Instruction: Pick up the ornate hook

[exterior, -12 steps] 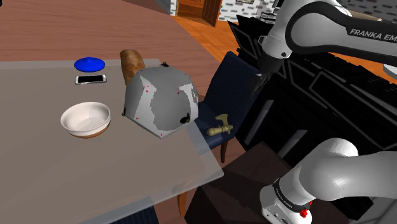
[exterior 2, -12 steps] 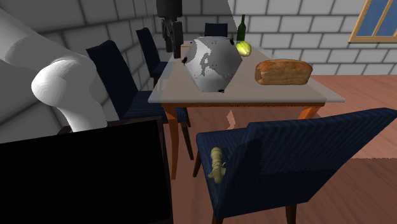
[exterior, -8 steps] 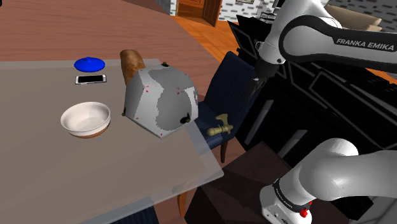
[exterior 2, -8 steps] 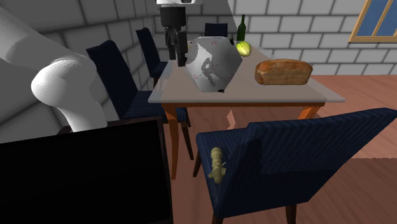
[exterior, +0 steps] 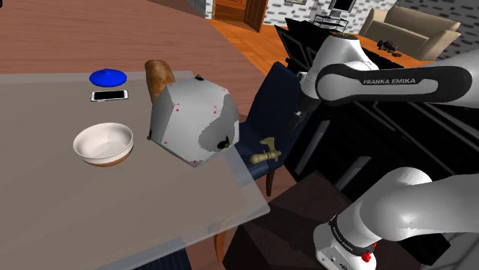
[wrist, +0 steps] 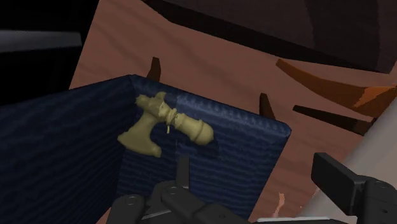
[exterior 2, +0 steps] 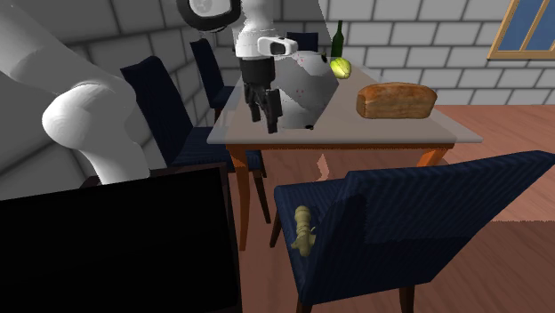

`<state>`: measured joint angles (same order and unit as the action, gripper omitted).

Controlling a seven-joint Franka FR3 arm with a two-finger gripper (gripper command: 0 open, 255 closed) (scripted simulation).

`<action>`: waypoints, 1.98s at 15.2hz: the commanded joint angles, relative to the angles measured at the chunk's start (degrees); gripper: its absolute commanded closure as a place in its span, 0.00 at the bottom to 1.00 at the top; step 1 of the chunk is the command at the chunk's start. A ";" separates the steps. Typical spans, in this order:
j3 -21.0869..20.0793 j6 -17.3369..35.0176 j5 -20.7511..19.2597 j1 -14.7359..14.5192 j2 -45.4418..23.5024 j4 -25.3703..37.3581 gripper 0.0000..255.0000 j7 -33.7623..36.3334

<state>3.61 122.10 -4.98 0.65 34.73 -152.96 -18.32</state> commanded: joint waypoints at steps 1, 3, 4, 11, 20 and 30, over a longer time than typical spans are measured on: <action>1.01 5.73 -1.16 0.46 -3.19 -1.45 0.00 -1.60; 2.05 11.18 -2.28 0.96 -6.87 -2.32 0.00 -3.13; 2.56 13.91 -2.81 1.20 -8.89 -2.59 0.00 -3.89; 6.03 32.46 -5.27 2.47 -25.61 -1.14 0.00 -9.38; 5.59 50.94 0.16 5.95 -49.30 8.34 0.00 -21.00; 2.18 59.73 0.59 10.75 -64.80 17.28 0.00 -24.62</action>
<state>5.68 181.30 -4.44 10.77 -28.97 -135.92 -42.78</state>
